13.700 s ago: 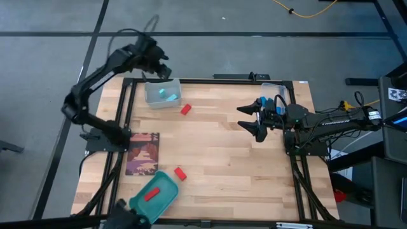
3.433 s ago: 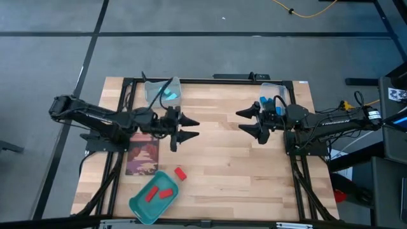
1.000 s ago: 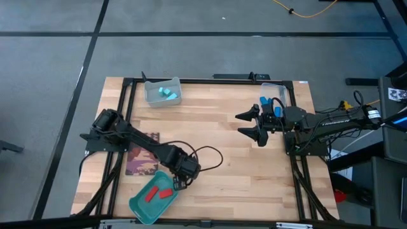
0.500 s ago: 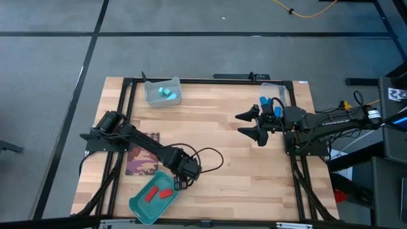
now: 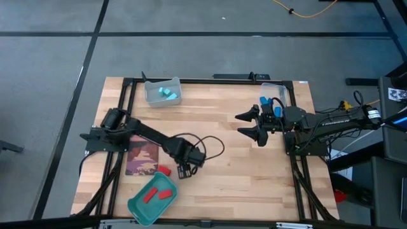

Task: Sort & place blocks by color
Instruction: Put the red block into the green bin

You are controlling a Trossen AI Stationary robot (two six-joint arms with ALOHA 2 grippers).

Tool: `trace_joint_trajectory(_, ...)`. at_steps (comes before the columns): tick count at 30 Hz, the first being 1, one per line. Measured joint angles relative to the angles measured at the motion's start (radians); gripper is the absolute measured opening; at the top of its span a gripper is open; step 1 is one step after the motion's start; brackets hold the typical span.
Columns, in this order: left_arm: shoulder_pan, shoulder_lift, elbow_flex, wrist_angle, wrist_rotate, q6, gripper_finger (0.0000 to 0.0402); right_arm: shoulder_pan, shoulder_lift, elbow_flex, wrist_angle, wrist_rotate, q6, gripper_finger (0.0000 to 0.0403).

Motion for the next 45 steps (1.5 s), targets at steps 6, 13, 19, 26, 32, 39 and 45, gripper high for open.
trace_joint_trajectory(6, 0.021, -0.053, 0.000, -0.102, 0.098, 0.125, 0.0218, 0.000, 0.000, 0.000, 0.000, 0.000, -0.001, 0.0351)
trace_joint_trajectory(13, -0.001, -0.116, -0.002, -0.189, 0.134, 0.218, 0.0218, 0.000, 0.000, 0.000, -0.020, 0.000, 0.000, 0.0351)
trace_joint_trajectory(19, -0.065, -0.112, -0.068, -0.172, 0.157, 0.216, 0.0218, 0.002, 0.000, 0.000, -0.027, 0.000, 0.001, 0.0351)
trace_joint_trajectory(26, -0.091, -0.112, -0.079, -0.167, 0.162, 0.141, 0.0218, 0.002, 0.000, 0.000, -0.029, 0.000, -0.001, 0.0351)
trace_joint_trajectory(32, -0.126, -0.112, -0.079, -0.158, 0.165, 0.137, 0.0218, 0.002, 0.000, 0.000, -0.029, 0.000, 0.011, 0.0351)
trace_joint_trajectory(39, -0.134, -0.112, -0.079, -0.145, 0.154, 0.137, 0.0218, 0.002, 0.000, 0.000, -0.029, 0.000, 0.026, 0.0351)
trace_joint_trajectory(45, -0.117, -0.112, -0.079, -0.094, 0.164, 0.139, 0.0218, 0.002, 0.000, 0.000, -0.029, 0.000, 0.026, 0.0351)
